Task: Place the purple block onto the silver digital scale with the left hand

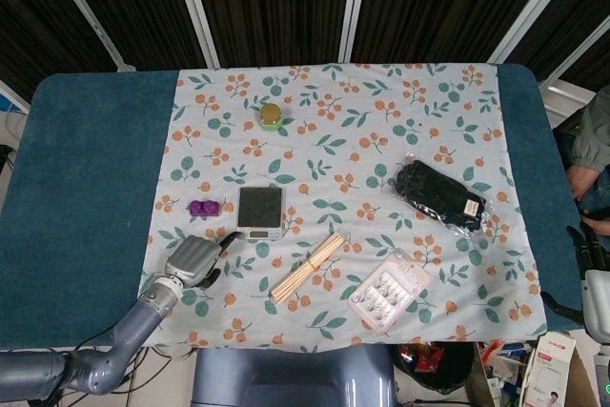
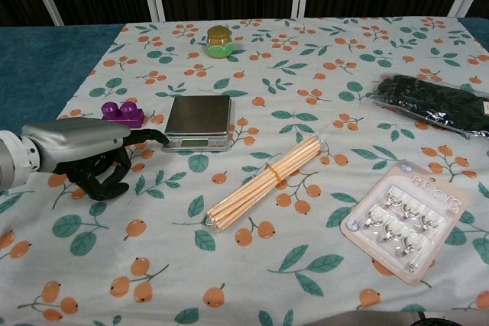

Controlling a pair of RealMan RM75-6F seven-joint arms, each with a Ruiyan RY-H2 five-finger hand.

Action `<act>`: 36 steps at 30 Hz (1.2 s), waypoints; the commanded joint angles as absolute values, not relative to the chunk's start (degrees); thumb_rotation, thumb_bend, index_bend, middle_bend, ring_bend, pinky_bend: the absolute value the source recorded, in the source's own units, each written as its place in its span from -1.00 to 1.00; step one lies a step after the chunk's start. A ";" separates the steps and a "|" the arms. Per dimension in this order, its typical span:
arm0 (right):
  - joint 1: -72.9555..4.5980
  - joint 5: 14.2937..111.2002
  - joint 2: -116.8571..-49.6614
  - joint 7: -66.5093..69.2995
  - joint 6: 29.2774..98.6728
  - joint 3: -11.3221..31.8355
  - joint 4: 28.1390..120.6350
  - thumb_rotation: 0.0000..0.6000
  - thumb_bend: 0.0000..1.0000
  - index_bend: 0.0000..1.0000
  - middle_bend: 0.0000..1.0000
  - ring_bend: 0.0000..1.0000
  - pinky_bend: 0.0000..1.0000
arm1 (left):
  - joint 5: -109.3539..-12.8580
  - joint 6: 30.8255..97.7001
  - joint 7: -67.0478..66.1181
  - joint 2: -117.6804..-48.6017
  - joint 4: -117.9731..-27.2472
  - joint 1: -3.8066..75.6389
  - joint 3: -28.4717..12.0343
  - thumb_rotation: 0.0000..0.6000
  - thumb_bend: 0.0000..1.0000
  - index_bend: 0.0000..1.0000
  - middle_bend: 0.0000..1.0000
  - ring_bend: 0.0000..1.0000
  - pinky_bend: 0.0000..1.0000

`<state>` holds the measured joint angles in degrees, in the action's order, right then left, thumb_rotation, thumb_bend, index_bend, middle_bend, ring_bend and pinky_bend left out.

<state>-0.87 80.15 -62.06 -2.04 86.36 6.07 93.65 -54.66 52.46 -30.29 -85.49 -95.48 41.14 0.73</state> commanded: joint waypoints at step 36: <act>-0.92 79.98 -61.99 -2.30 86.15 6.04 93.75 1.00 -0.86 -0.91 -0.98 -0.66 -0.62 | -53.62 52.64 -31.48 -85.22 -95.91 41.73 1.22 1.00 -0.06 -0.80 0.39 0.50 0.49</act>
